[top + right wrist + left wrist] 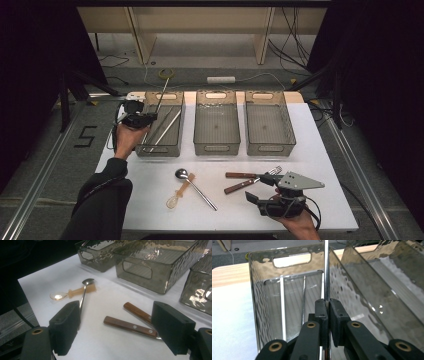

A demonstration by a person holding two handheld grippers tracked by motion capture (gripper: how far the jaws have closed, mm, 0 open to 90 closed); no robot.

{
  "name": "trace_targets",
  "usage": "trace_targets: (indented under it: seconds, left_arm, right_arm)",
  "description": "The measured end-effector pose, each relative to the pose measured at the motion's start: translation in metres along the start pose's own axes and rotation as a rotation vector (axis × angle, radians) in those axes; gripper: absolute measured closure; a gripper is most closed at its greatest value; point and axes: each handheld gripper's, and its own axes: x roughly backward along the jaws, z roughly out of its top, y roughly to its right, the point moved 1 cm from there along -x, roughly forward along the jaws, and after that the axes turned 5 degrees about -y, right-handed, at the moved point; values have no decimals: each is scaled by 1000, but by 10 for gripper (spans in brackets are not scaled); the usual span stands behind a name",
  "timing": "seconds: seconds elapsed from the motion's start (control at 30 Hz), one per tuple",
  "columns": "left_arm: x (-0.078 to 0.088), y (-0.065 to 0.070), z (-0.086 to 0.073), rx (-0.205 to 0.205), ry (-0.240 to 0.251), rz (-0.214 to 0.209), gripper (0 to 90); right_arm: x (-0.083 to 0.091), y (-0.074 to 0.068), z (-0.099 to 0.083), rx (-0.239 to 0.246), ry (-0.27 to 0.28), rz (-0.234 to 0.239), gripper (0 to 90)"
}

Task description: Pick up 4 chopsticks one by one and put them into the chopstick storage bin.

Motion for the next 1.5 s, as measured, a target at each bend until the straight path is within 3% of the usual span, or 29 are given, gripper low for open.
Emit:
trace_targets:
  seconds: [0.3,0.53,0.63,0.7,0.8,0.93,1.0,1.07,1.3,1.5]
  left_arm:
    - [-10,-4,-8,9,-45,15,842]
    - [-15,-5,-9,25,-108,-7,834]
    - [-15,-5,-9,34,-106,-7,826]
    - [-14,-4,-8,59,-113,-37,706]
    - [-8,0,-8,55,-103,-56,667]
    - [8,9,-14,88,-81,-145,501]
    - [16,16,-22,56,-85,-151,443]
    - [23,20,-30,55,-70,-160,403]
    - [36,31,-42,14,-73,-137,346]
    - [48,39,-50,8,-54,-153,311]
  right_arm:
    - [0,0,0,1,-1,0,248]
    - [0,0,0,2,-3,2,249]
    - [0,0,0,3,-4,2,249]
    - [0,0,0,0,2,2,249]
    - [0,0,0,0,0,2,250]
    - [0,0,0,-3,0,3,250]
    - [0,0,-1,-3,0,4,250]
    - [0,0,-1,-2,-1,6,250]
    - [-2,-3,1,4,-8,11,250]
    - [-3,-4,1,-4,-8,14,250]
